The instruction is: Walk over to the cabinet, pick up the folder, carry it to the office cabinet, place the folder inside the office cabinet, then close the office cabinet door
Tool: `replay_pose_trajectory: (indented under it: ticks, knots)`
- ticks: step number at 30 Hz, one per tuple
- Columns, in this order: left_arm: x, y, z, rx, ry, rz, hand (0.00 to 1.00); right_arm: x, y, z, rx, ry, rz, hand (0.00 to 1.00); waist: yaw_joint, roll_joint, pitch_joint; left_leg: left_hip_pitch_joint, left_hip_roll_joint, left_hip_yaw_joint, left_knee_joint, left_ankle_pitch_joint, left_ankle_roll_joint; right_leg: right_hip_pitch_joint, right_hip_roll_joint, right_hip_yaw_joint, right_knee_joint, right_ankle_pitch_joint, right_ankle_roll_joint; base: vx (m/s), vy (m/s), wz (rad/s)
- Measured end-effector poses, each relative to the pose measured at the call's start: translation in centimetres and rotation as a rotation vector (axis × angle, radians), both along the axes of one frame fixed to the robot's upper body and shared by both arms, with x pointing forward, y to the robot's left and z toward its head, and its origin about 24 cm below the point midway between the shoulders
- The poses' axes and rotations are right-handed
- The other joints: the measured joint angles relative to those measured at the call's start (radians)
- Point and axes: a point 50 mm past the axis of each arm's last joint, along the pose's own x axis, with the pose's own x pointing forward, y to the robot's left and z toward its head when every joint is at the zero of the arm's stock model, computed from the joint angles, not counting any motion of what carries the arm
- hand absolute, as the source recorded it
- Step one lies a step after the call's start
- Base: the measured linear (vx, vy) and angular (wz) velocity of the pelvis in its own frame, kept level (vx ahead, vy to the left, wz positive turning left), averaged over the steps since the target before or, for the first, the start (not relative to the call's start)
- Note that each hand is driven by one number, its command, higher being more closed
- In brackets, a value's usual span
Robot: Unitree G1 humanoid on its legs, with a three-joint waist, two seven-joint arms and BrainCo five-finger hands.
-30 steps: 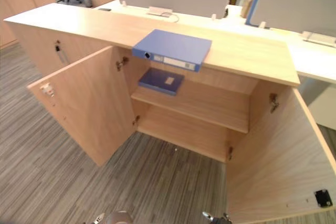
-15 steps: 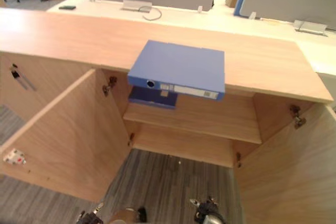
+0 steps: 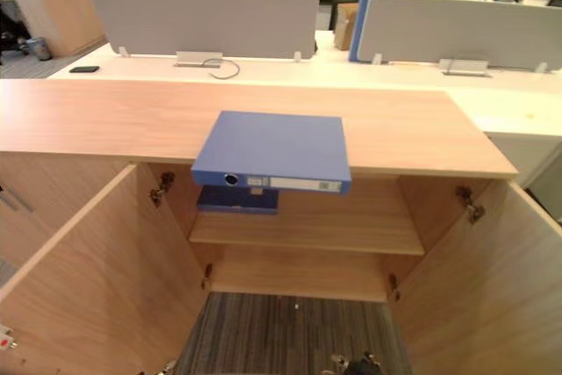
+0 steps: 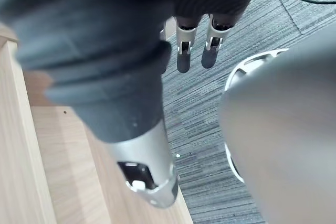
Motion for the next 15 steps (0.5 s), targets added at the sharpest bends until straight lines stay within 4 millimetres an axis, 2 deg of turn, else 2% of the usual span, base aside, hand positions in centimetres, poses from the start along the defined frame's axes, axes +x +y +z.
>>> replay_pose_trajectory:
  ticks: [1,6,11,12,15]
  knots:
    - [-0.3,-0.2,0.0,-0.006,0.001,0.013,0.00,0.2,-0.2,0.1,-0.006,-0.003,0.013,0.00,0.001,0.010,0.002,-0.002,0.022,-0.001,0.000,-0.001,-0.014,0.012,0.029,-0.005,-0.031,0.006,-0.007,0.06,-0.191,0.03]
    - [-0.6,-0.3,0.0,-0.027,-0.023,0.007,0.00,0.2,0.1,0.0,-0.003,0.001,0.032,0.00,0.002,0.011,-0.001,-0.002,0.087,-0.001,-0.004,-0.010,-0.050,0.074,0.127,-0.033,-0.170,0.047,-0.030,0.04,-0.141,-0.01]
    - [-0.2,-0.5,-0.1,-0.083,-0.068,-0.031,0.00,0.1,0.2,0.0,0.013,-0.004,0.039,0.00,0.002,0.019,-0.009,-0.002,0.100,0.003,-0.029,-0.006,-0.058,0.115,0.165,-0.032,-0.285,0.103,-0.026,0.04,0.001,-0.02]
    - [0.3,-0.5,0.0,-0.111,-0.097,-0.059,0.00,0.2,0.2,0.0,0.023,-0.009,0.046,0.00,0.001,0.020,-0.010,-0.002,0.098,0.005,-0.036,-0.006,-0.058,0.120,0.169,-0.030,-0.311,0.118,-0.022,0.03,0.056,-0.05]
    - [2.4,-0.8,0.6,-0.154,-0.168,-0.272,0.00,0.3,0.3,0.0,0.033,-0.009,0.101,0.00,-0.001,0.020,-0.010,-0.002,0.086,0.010,-0.038,-0.006,-0.058,0.148,0.174,-0.025,-0.382,0.161,-0.016,0.00,0.062,-0.06]
